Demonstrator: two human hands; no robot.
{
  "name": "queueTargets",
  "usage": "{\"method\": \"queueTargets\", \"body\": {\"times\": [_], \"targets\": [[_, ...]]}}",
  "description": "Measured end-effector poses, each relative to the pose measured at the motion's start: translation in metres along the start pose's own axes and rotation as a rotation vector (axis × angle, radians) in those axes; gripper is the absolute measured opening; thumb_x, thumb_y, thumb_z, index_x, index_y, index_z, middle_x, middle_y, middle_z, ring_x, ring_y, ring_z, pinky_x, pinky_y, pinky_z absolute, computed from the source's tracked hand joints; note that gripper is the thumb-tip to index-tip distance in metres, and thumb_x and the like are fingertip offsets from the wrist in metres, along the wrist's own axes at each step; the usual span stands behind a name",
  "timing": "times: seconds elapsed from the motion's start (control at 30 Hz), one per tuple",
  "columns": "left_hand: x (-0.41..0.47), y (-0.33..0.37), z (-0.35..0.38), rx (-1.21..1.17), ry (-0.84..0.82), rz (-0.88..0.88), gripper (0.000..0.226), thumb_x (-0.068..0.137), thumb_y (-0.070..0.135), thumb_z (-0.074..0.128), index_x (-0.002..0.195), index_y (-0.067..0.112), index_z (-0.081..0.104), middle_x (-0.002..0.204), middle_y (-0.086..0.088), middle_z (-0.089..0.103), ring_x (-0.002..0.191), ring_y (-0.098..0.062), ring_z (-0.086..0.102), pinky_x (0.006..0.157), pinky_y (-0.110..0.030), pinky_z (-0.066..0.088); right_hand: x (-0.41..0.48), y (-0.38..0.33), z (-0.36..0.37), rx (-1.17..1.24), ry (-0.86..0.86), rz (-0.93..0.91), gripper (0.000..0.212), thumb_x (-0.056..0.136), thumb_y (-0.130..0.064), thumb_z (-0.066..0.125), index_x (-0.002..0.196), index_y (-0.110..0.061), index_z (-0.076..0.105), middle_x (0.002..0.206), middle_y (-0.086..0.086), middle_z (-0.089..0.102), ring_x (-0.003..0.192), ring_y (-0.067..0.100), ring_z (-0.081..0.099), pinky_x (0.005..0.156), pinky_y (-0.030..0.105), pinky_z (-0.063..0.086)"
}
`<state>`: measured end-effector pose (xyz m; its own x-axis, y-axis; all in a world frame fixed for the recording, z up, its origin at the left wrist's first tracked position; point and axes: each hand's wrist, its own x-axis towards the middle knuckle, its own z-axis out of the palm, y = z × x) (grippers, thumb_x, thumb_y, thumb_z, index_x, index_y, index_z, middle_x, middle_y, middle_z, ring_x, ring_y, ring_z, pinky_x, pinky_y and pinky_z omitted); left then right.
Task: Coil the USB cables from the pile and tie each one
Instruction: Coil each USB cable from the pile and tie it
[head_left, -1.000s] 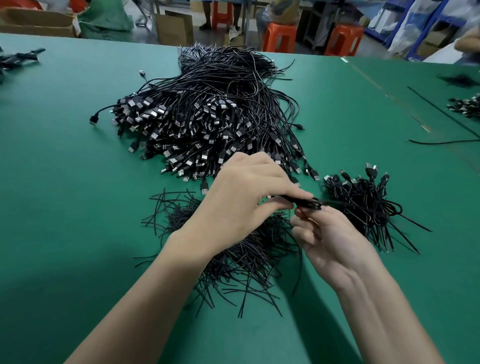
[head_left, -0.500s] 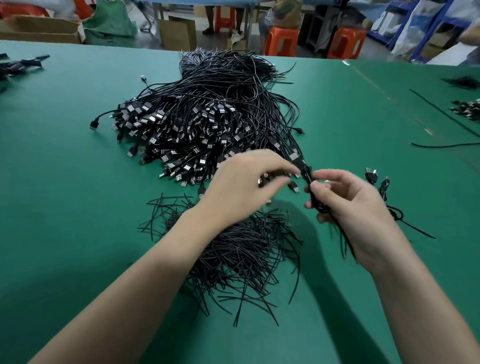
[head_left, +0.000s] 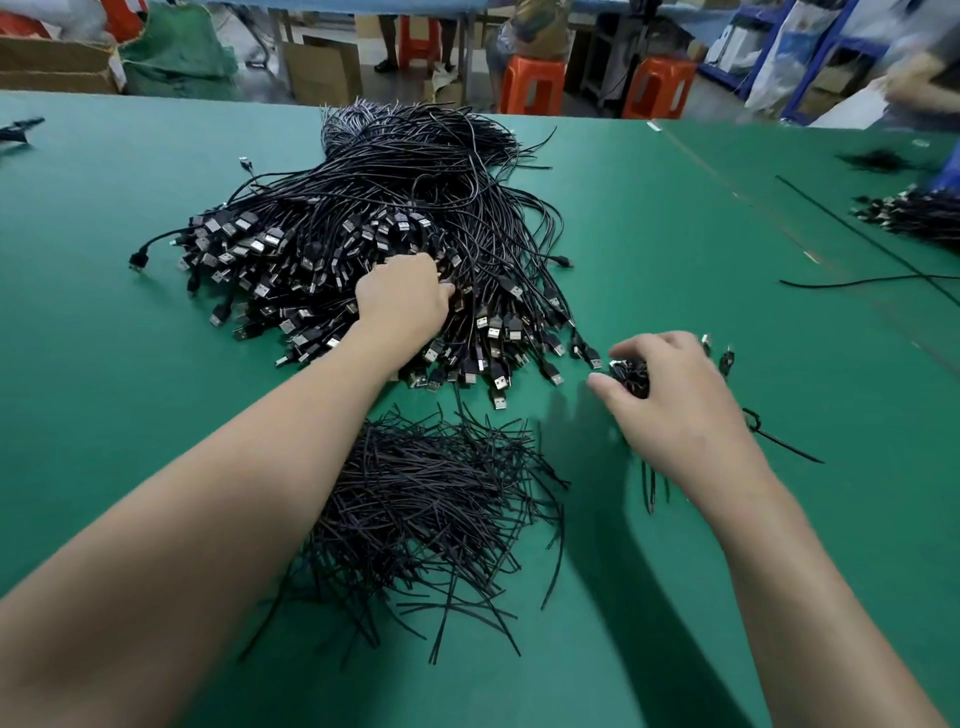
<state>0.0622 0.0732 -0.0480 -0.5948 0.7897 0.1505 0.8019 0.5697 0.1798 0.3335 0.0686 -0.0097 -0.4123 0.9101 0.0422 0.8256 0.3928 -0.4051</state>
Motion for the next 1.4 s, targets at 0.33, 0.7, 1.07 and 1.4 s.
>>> {"method": "queueTargets", "body": {"times": [0.33,0.7,1.07,1.4], "targets": [[-0.017,-0.018,-0.020,-0.383,-0.096,-0.012,0.044,0.104,0.035,0.053,0.077,0.002,0.066,0.076,-0.012,0.069,0.060,-0.025,0.051,0.061,-0.030,0.044,-0.010,-0.028,0.015,0.488,-0.030,-0.139,0.016,0.100,-0.040,0.059,0.097,-0.029,0.071,0.096,-0.014,0.068,0.091,-0.003,0.059,0.073,0.010,0.040],[-0.178,0.015,-0.064,-0.772,-0.584,0.352,0.033,0.094,0.040,0.061,0.067,0.024,0.070,0.050,0.011,0.057,0.043,-0.007,0.050,0.048,-0.023,0.043,-0.002,-0.061,0.036,1.455,-0.638,0.360,0.066,0.106,-0.057,0.030,0.119,-0.007,0.070,0.090,0.005,0.077,0.077,0.016,0.073,0.069,0.029,0.060],[-0.142,-0.018,-0.060,-0.401,0.002,0.551,0.053,0.101,0.024,0.058,0.152,0.019,0.048,0.154,0.000,0.049,0.143,-0.019,0.043,0.122,-0.037,0.033,-0.022,-0.061,0.011,1.662,-0.707,0.264,0.040,0.106,-0.043,0.044,0.075,-0.021,0.058,0.056,-0.011,0.023,0.041,0.003,0.017,0.036,0.018,0.009],[-0.134,-0.030,-0.059,-0.434,0.228,0.754,0.026,0.104,0.025,0.051,0.105,0.018,0.077,0.092,0.016,0.070,0.087,-0.018,0.068,0.097,-0.038,0.049,-0.074,-0.061,0.016,1.578,-1.006,0.000,0.039,0.104,-0.040,0.044,0.072,-0.020,0.049,0.060,-0.007,0.020,0.046,0.005,0.016,0.044,0.021,0.010]]}}
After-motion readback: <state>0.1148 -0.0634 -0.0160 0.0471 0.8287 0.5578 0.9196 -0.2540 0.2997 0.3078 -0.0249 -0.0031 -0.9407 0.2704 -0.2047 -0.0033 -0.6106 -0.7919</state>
